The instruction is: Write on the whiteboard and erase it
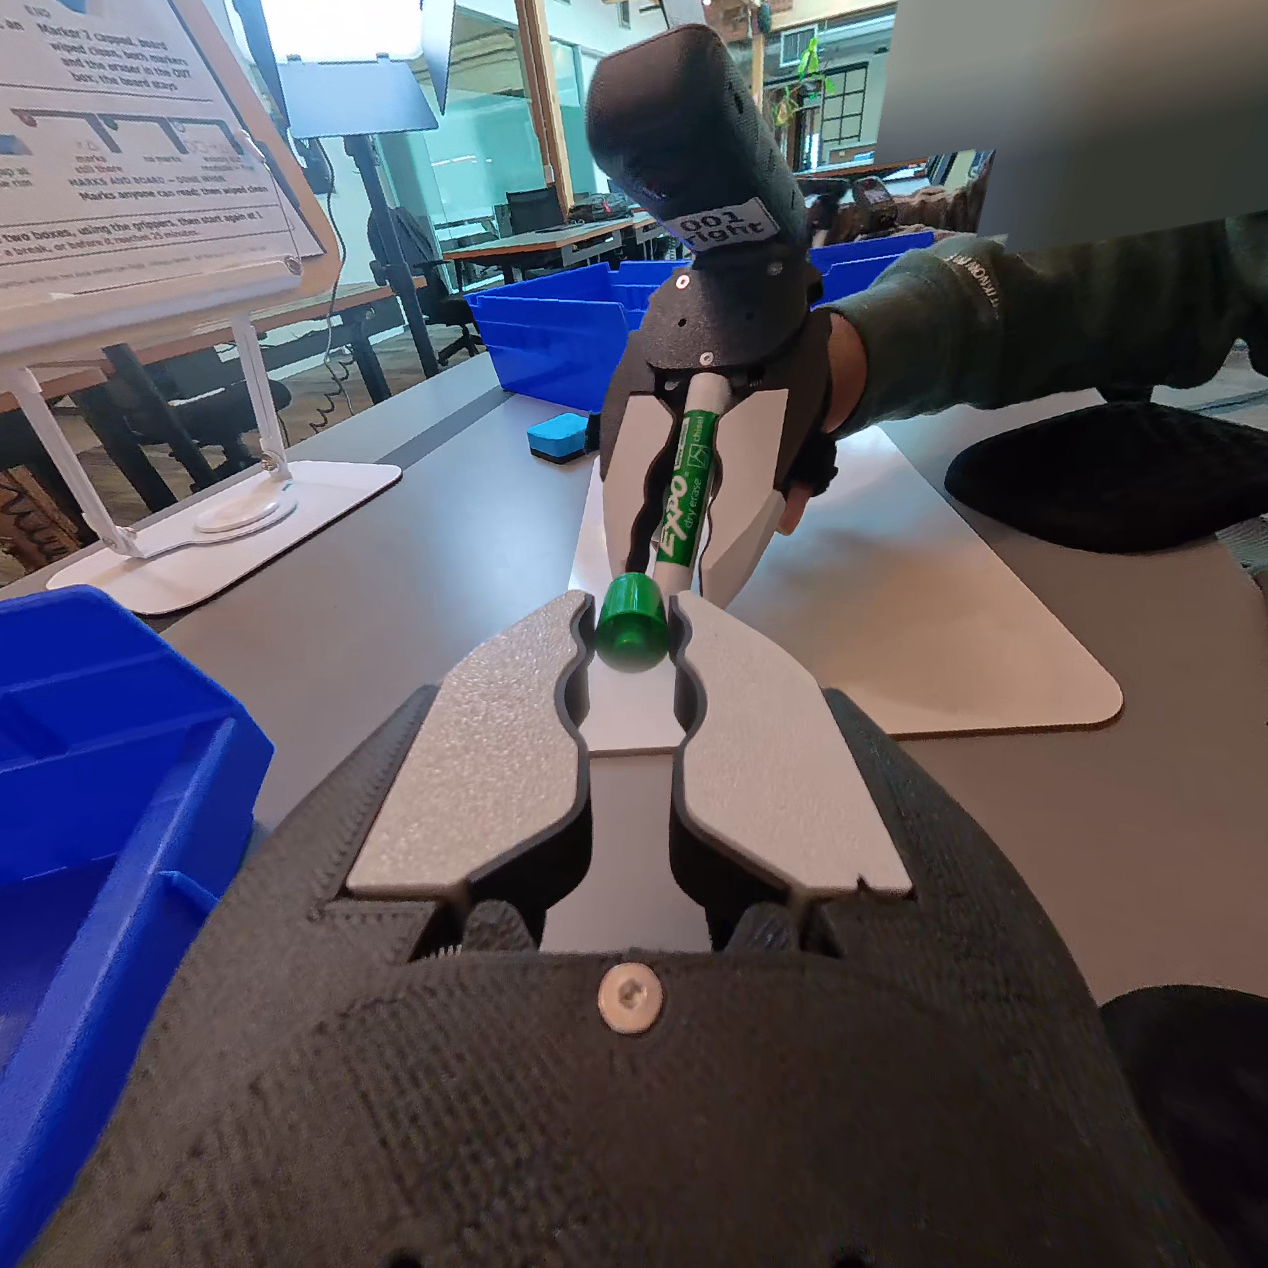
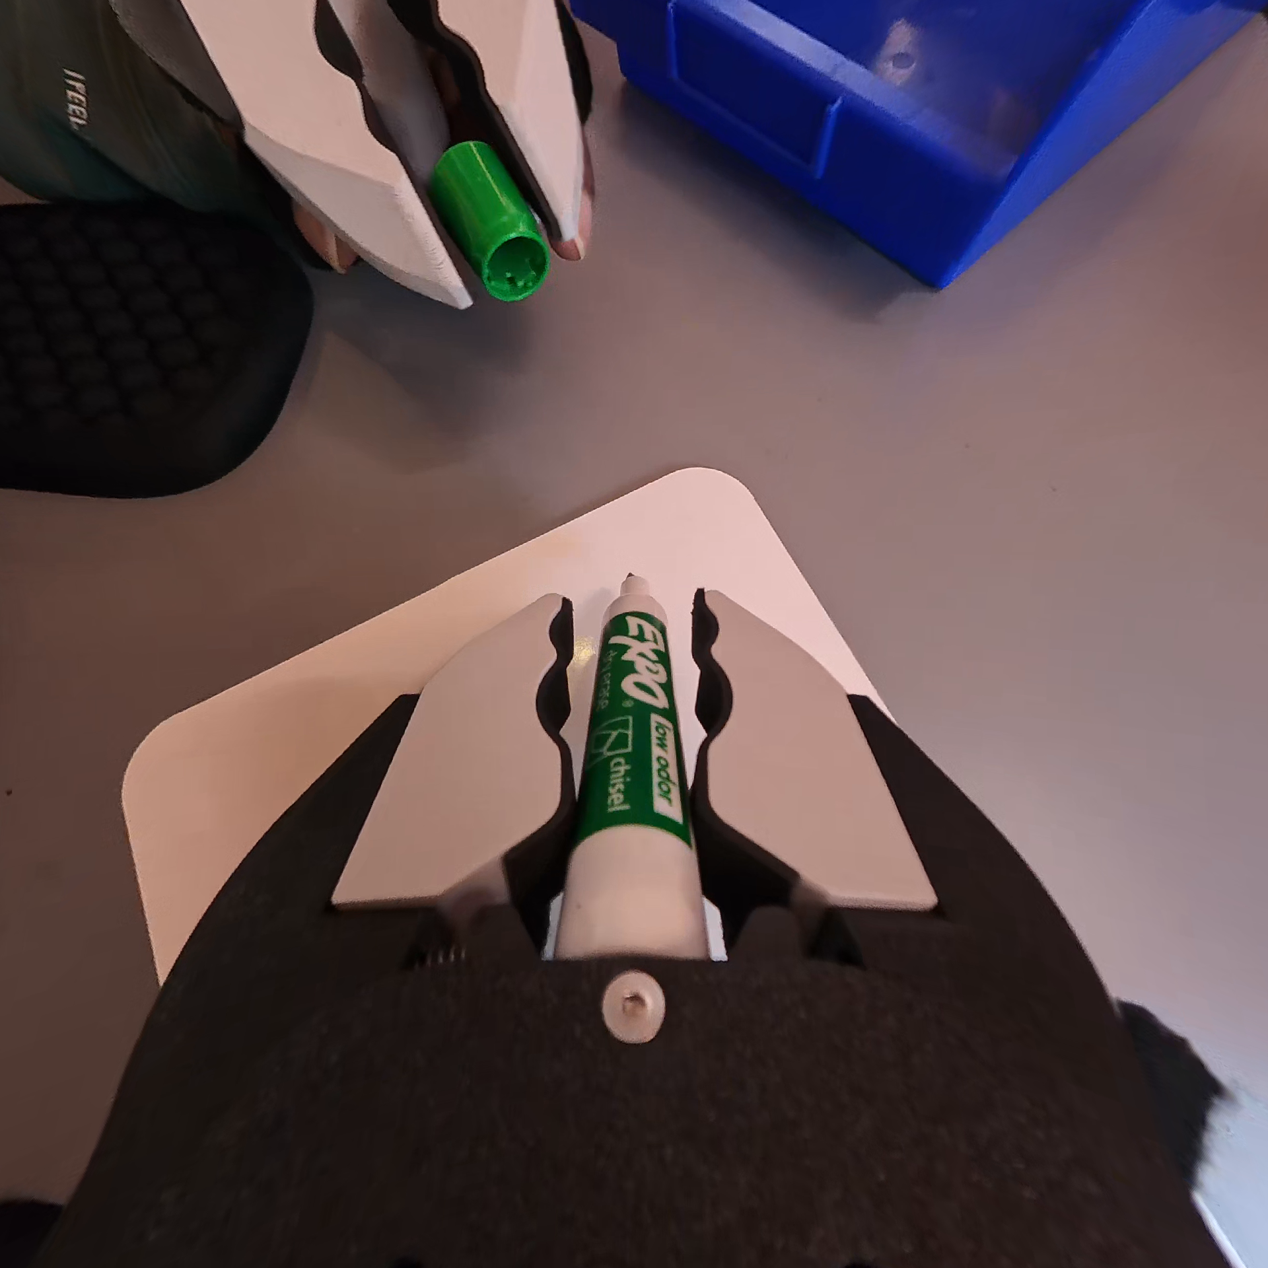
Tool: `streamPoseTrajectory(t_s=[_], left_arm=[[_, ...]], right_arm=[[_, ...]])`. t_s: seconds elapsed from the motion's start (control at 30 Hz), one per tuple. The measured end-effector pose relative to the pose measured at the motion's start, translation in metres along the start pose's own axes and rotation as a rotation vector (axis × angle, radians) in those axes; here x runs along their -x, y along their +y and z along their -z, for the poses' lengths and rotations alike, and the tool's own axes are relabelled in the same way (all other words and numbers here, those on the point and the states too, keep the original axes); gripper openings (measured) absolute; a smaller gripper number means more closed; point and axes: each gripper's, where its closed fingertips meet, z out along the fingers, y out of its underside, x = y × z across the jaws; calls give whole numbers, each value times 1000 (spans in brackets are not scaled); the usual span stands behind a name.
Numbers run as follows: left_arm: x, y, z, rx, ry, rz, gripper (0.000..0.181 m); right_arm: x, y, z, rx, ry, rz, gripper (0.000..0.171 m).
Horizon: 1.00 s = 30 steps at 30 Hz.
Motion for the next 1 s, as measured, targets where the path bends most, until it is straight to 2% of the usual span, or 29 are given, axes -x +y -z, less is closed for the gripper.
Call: streamPoseTrajectory(t_s=[0.23, 0.5, 1.0], left_arm=[[-4, 4, 2, 23, 16, -25, 20], [-6, 6, 1, 35, 18, -41, 20], [-8, 8, 0, 51, 29, -45, 20]], right_arm=[[-2, 9, -1, 62, -5, 3, 34], [-5, 11, -3, 125, 40, 186, 34], [-13, 5, -10, 190, -41, 155, 34]])
